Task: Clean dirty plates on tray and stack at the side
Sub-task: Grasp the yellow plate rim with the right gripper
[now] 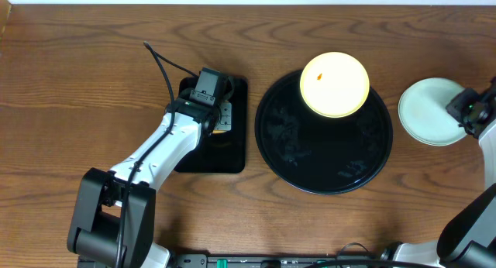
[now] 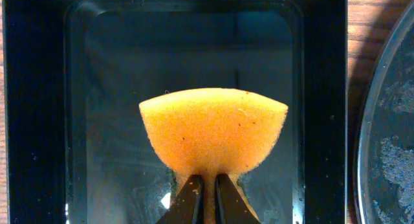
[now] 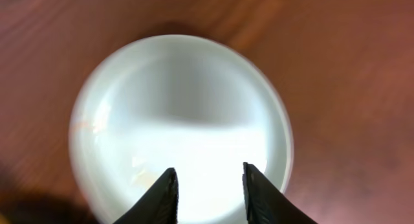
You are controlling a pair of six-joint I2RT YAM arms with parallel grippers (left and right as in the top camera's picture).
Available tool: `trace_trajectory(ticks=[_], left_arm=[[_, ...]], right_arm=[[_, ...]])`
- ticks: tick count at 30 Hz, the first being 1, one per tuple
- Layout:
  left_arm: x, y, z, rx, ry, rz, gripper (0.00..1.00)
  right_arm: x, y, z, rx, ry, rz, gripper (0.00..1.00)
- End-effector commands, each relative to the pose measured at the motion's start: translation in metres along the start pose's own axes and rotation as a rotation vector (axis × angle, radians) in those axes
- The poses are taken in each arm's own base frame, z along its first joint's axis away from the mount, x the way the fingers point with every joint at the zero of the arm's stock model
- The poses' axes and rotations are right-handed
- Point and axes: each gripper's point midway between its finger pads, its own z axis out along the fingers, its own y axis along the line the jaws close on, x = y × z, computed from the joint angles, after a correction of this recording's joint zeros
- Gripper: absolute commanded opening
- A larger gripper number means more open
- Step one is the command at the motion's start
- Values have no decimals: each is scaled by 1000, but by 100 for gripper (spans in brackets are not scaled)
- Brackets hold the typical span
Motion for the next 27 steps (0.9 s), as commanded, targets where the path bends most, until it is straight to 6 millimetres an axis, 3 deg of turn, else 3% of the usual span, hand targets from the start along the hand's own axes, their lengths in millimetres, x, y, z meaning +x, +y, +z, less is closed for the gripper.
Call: trace_trajectory(ticks=[1, 4, 10, 17, 22, 27], left_arm=[[4, 3, 1, -11, 8, 11, 7], [4, 3, 1, -11, 8, 11, 8], [4, 3, 1, -11, 9, 11, 8], [4, 3, 1, -11, 8, 11, 8], [4, 3, 1, -11, 8, 11, 7], [4, 3, 1, -11, 8, 11, 7]], right_arm=[[22, 79, -17, -396, 92, -181, 34], [45, 114, -29, -530, 162, -231, 39], [88, 144, -26, -502, 249, -337, 42], [138, 162, 9, -423, 367, -375, 43], [165, 164, 40, -389, 446, -320, 41], [182, 175, 60, -420, 483, -289, 31]])
